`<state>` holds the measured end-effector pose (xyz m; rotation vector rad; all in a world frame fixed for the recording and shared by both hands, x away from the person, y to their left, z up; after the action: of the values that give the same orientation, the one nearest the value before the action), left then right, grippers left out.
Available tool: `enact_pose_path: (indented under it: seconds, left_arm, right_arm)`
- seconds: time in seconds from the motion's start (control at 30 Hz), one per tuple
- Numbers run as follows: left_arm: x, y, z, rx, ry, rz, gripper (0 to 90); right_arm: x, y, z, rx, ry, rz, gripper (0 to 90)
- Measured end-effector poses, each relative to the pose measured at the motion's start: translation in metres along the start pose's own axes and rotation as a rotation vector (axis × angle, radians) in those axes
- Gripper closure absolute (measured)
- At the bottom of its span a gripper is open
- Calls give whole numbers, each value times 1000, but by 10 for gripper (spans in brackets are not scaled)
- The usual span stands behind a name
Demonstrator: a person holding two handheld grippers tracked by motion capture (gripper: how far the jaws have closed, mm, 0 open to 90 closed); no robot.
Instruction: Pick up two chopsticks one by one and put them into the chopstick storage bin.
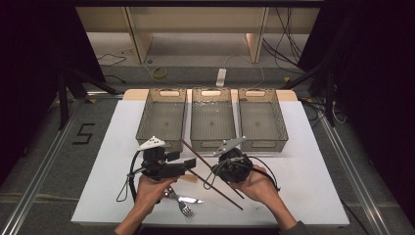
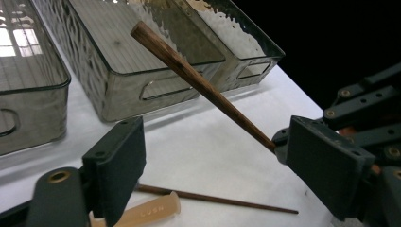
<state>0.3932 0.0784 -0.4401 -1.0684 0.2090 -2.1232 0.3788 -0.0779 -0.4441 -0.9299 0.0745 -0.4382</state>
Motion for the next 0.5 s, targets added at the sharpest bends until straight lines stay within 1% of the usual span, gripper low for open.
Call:
enact_pose_path:
  seconds: [0.07,0.17,0.27,0.37,0.5]
  left_arm:
    - [1,2,2,5,-21,-11,219]
    - [4,6,5,9,-37,-24,258]
    - [8,8,7,10,-68,-63,297]
    - [12,9,7,6,-79,-86,361]
    - [15,8,8,12,-97,-133,457]
  right_arm:
    - [0,-1,1,7,-2,-1,859]
    - [0,-3,3,24,6,-6,859]
    - [-1,-4,5,40,0,-5,859]
    - [-4,-4,8,50,-11,-10,859]
    - [-7,-6,11,70,-20,-12,859]
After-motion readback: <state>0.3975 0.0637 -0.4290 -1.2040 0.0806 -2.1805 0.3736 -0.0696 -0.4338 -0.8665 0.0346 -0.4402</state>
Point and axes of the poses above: each handheld gripper's, and its own axes: y roughly forward along the jaws, z roughly out of its top, x roughly to its right, the point moved 7 cm from there along y, roughly forward along the jaws, and after that the axes turned 14 degrees about -y, right-handed, at the moved point
